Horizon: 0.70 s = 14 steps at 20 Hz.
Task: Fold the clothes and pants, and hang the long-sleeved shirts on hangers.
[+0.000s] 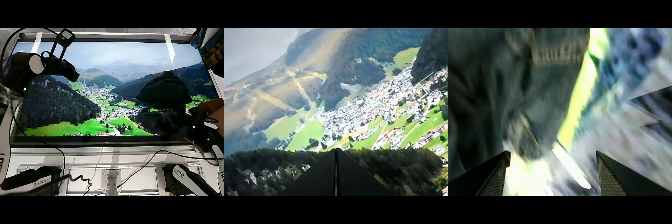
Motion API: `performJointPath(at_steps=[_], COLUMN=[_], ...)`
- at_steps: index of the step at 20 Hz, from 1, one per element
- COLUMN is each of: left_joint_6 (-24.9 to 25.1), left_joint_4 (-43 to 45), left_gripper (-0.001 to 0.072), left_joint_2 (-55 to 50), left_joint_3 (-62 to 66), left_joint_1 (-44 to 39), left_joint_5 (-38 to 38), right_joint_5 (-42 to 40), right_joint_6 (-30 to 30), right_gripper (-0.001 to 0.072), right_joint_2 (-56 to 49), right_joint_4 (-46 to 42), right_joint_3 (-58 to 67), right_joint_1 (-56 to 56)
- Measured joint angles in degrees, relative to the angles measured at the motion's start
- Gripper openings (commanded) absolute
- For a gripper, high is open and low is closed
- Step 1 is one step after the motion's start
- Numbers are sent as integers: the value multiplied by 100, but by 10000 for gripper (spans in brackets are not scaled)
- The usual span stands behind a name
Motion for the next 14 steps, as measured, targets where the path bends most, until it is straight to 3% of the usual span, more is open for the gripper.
performJointPath(at_steps=[6,7,8,14], left_joint_6=[0,0,0,0], left_joint_4=[-48,-55,-59,-63], left_gripper=[25,25,25,25], left_joint_2=[-7,-7,-7,-7], left_joint_3=[0,0,0,0], left_joint_1=[0,0,0,0], left_joint_5=[-2,0,0,0], right_joint_5=[-938,-970,-931,-490], right_joint_6=[63,92,103,114], right_gripper=[624,633,690,691], right_joint_2=[-203,-306,-448,-1674], right_joint_4=[603,621,649,636], right_joint_3=[540,629,734,1545], right_joint_1=[-170,-251,-330,-520])
